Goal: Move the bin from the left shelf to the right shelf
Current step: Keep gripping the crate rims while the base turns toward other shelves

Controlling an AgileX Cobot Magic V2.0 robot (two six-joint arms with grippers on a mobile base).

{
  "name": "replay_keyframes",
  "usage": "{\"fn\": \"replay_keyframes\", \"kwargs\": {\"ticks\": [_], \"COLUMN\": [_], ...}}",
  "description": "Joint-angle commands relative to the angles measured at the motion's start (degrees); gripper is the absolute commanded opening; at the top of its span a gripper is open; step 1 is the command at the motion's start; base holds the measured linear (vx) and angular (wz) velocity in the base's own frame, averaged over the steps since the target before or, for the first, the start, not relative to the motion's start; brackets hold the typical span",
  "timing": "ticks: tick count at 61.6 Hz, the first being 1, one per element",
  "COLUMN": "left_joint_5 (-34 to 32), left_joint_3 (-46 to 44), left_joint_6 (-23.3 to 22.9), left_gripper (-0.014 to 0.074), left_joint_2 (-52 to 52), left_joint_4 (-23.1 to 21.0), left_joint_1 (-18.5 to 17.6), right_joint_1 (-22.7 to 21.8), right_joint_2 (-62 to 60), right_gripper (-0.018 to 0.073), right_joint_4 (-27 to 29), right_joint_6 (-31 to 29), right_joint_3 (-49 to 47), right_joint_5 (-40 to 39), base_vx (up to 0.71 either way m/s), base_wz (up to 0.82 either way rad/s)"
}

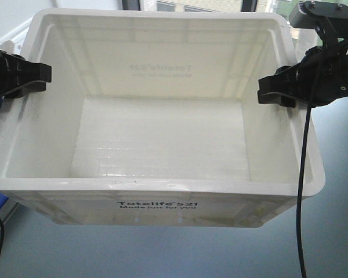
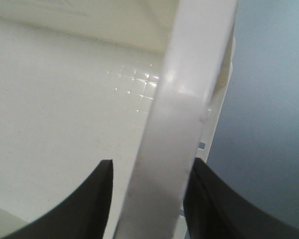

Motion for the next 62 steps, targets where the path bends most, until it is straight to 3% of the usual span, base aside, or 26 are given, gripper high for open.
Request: {"fn": "replay_keyframes", "kwargs": {"ticks": [1,62], "left_joint_5": [-6.7,-6.7], "left_joint_3": [-2.3,-2.3], "left_joint_6": [0.8,0.8], "left_gripper": [-0.0008,-0.0008], "left_joint_2": [-1.9,-1.9], "left_joint_4": [-0.8,-0.8], "left_joint_1": [-0.3,-0.3], "right_joint_1": [-0.1,-0.1], "right_joint_2": [-2.6,-2.6], "right_gripper": [-0.0004,-0.0004], "right_joint_4": [2.4,2.4], "right_joint_6": [-3.2,-3.2], "right_joint_3": [-2.1,-2.1], "right_joint_5": [-2.1,-2.1], "base_vx": [0.22,0.09], "base_wz": [0.72,0.55]}}
